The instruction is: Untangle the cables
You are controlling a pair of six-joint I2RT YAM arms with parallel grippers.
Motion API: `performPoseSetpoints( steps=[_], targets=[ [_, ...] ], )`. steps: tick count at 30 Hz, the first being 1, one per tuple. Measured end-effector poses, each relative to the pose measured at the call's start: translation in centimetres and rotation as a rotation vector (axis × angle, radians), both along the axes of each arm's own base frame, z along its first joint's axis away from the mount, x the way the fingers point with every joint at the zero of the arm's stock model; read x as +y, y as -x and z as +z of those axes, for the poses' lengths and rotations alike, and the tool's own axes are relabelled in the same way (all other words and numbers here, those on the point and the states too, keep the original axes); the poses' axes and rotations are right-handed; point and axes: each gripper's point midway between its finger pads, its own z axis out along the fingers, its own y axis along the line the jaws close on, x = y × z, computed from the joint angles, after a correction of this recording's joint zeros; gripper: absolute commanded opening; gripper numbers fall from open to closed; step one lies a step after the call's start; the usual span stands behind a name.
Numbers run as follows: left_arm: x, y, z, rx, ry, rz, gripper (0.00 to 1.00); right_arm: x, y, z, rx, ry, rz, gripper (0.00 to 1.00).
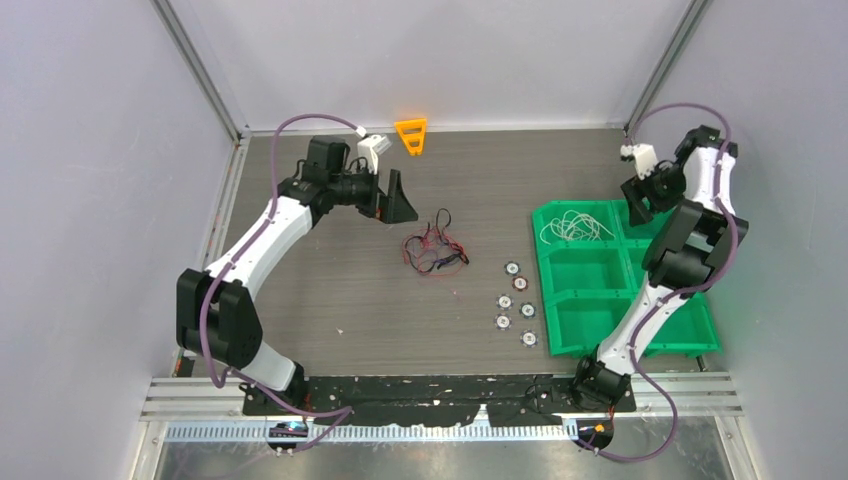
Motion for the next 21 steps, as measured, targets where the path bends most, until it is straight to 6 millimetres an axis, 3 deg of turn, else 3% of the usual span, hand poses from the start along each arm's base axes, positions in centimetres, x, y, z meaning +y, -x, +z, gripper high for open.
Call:
performPoseSetpoints(
  steps=[5,9,11,13,16,21],
  targets=[
    [0.9,-0.7,-2.0,0.016,-0.070,0.037,0.95,-0.4,-1.3,7.9,-0.151,0.054,-0.024,0.96],
    [1.2,-1.6,-5.1,0.070,-0.110,0.033,0.85,0.9,-1.7,13.9,-0.269,0.054,-0.046,0.97],
    [1.0,-2.0,-7.2,0.126,-0.125,0.028,0.78,2.6,-1.6,16.0,-0.308,0.029,-0.052,0.97],
    [0.7,-2.7,-9.2,0.179,-0.134,0.025,0.68,6.0,-1.6,17.5,-0.330,-0.022,-0.038,0.98],
    [0.1,-3.4,-11.8,0.259,-0.132,0.024,0.60,12.8,-1.6,18.2,-0.335,-0.135,0.027,1.00],
    [-1.0,-3.5,-15.0,0.364,-0.124,0.006,0.62,25.5,-0.1,15.3,-0.213,-0.365,0.145,0.93]
  ],
)
